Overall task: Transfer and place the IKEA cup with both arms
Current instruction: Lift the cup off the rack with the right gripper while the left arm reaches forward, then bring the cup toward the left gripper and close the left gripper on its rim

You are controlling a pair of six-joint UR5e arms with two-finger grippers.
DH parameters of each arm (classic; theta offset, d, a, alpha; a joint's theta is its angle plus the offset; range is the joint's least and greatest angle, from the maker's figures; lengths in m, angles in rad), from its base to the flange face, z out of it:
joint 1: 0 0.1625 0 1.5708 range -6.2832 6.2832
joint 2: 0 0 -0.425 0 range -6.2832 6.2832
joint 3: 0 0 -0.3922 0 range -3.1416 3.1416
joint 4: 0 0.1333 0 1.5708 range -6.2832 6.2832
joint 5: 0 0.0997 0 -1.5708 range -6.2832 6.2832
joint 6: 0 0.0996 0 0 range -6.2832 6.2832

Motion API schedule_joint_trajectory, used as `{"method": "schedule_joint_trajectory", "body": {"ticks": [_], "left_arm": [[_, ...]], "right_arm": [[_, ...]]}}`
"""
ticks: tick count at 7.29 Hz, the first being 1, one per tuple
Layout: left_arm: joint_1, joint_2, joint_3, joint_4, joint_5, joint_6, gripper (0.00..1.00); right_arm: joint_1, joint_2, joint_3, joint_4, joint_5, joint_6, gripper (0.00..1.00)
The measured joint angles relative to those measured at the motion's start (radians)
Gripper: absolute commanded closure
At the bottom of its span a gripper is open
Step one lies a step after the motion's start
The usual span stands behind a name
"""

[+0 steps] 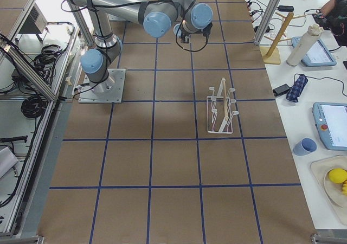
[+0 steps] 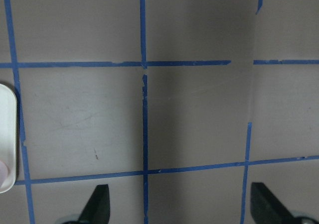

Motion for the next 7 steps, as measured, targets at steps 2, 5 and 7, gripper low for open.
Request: {"method": "schedule_joint_trajectory", "body": {"ticks": [2,5,7], "left_arm": [[0.116,-0.005,-0.02,-0.107,-0.183,0.1,0.0],[0.112,-0.023,-0.129,-0.154,-0.577,0.177,0.0],[0.016,-0.036,-0.215,-0.134,-0.857,0.185,0.0]], "right_arm": [[0.0,0.045,0.001,0.179,0.14,-0.047,0.6],[0.001,0.073,0.001,0.437,0.287,-0.097,0.61],[0.016,0.08,0.002,0.556,0.348,-0.112,0.63]]}}
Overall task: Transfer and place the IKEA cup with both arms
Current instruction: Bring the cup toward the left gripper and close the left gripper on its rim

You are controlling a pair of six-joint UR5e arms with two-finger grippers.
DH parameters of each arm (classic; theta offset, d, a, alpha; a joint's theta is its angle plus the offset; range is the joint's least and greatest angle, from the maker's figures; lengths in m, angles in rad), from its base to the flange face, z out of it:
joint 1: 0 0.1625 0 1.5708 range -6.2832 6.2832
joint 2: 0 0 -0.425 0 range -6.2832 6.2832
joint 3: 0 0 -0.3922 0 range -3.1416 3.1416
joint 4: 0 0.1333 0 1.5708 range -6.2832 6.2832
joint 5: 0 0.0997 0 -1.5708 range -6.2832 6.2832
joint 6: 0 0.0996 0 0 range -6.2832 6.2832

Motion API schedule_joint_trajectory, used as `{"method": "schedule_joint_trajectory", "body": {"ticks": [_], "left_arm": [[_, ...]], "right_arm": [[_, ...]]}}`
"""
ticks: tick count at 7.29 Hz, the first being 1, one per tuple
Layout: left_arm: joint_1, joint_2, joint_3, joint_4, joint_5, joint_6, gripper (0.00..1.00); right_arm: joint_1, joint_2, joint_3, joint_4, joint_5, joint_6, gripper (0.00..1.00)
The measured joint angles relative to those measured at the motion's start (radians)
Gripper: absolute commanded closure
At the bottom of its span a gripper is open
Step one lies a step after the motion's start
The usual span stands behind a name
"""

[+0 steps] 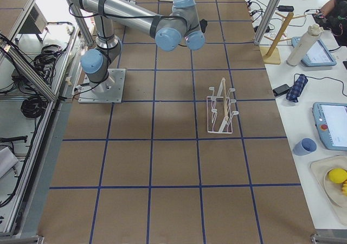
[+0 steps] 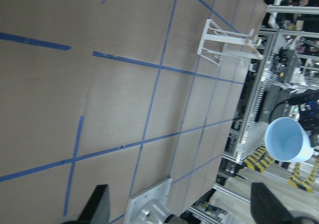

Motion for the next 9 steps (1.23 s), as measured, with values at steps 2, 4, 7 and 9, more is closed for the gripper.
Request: {"method": "schedule_joint_trajectory", "body": {"ticks": [2,4,7,9], "left_arm": [[-0.086,-0.023,-0.057,0.076,-0.183,-0.001,0.0],[-0.164,-0.024,-0.086,0.131,-0.319,-0.002,0.0],[-0.232,-0.028,-0.107,0.151,-0.411,0.036,0.0],[-0.238,-0.051,-0.168,0.166,-0.424,0.107,0.0]], "right_arm": [[0.057,0.004,0.0,0.036,0.017,-0.031,0.63],[0.122,0.004,-0.001,0.036,0.021,-0.078,0.63],[0.181,0.008,0.0,0.036,0.071,-0.182,0.63],[0.193,0.009,0.0,0.036,0.096,-0.273,0.63]]}}
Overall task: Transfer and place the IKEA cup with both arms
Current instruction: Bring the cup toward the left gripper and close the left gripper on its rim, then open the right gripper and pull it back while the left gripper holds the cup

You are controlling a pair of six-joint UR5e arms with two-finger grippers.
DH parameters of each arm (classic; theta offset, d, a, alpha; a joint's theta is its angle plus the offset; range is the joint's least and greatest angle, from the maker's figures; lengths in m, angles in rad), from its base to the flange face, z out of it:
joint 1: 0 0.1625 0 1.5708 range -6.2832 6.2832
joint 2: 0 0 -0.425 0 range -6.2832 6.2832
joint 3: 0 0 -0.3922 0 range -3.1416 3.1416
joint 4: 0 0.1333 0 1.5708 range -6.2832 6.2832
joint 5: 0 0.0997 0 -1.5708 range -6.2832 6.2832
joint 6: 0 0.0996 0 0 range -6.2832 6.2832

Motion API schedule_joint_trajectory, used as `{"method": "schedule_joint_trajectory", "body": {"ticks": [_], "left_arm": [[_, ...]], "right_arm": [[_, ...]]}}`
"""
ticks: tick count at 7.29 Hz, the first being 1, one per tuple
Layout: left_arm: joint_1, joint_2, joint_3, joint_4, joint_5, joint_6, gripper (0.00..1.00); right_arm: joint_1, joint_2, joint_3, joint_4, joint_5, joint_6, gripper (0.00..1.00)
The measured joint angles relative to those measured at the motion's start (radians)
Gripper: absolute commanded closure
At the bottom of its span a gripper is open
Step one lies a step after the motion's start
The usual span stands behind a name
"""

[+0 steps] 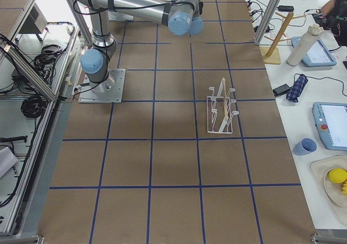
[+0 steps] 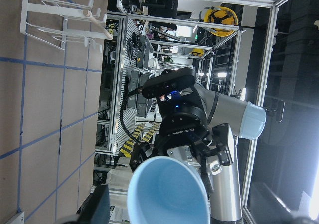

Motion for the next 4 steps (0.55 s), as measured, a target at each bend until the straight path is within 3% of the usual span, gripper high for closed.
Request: {"method": "schedule_joint_trajectory", "body": {"ticks": [4], "left_arm": [[-0.064,-0.002,-0.032,0.005,-0.124,0.016,0.0]], "right_arm": [[0.021,0.001,0.005,0.005,0.051,-0.043,0.61]]}}
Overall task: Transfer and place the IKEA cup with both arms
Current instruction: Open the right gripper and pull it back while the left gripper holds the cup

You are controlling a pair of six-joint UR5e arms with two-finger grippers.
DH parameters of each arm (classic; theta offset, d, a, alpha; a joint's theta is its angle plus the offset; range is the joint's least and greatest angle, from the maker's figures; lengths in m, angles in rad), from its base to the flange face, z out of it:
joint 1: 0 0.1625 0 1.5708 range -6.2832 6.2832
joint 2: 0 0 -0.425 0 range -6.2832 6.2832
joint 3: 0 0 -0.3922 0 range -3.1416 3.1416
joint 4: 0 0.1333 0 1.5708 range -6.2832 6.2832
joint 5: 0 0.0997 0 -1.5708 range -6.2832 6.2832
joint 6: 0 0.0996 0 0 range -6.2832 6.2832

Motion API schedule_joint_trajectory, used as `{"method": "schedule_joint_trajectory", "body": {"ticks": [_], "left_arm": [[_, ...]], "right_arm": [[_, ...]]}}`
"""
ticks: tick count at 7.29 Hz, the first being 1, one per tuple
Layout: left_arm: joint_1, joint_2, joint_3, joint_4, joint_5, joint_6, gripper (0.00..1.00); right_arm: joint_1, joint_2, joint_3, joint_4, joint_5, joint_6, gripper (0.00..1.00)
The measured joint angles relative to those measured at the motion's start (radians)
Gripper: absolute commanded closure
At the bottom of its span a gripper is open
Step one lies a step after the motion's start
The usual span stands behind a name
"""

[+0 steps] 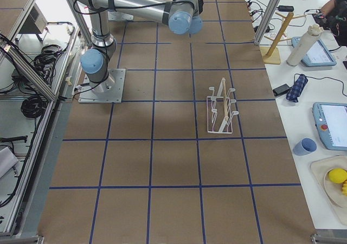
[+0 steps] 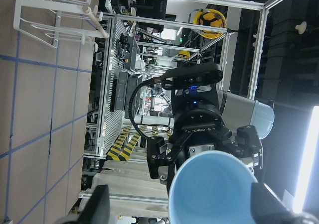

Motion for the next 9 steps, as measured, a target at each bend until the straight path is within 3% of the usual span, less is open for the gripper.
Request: {"method": "schedule_joint_trajectory", "body": {"ticks": [2,4,6,7,8,9], "left_arm": [[-0.015,0.016,-0.021,-0.001,-0.009,0.005,0.05],[-0.014,0.026,-0.044,0.002,-0.01,0.009,0.4],[-0.004,0.02,-0.047,0.004,-0.01,0.031,0.83],[-0.002,0.022,-0.045,0.004,-0.009,0.038,0.98],[-0.001,0.023,-0.042,0.007,-0.009,0.041,1.0],[-0.001,0.024,-0.042,0.018,-0.007,0.04,1.0]], "right_arm": [[0.014,0.011,0.0,-0.003,0.026,-0.001,0.61],[0.019,0.016,0.0,-0.003,0.031,-0.001,0.59],[0.019,0.016,0.0,0.001,0.031,0.0,0.59],[0.019,0.014,0.0,0.002,0.031,0.0,0.58],[0.019,0.013,0.0,0.003,0.031,0.0,0.51],[0.019,0.012,0.0,0.003,0.032,0.0,0.02]]}}
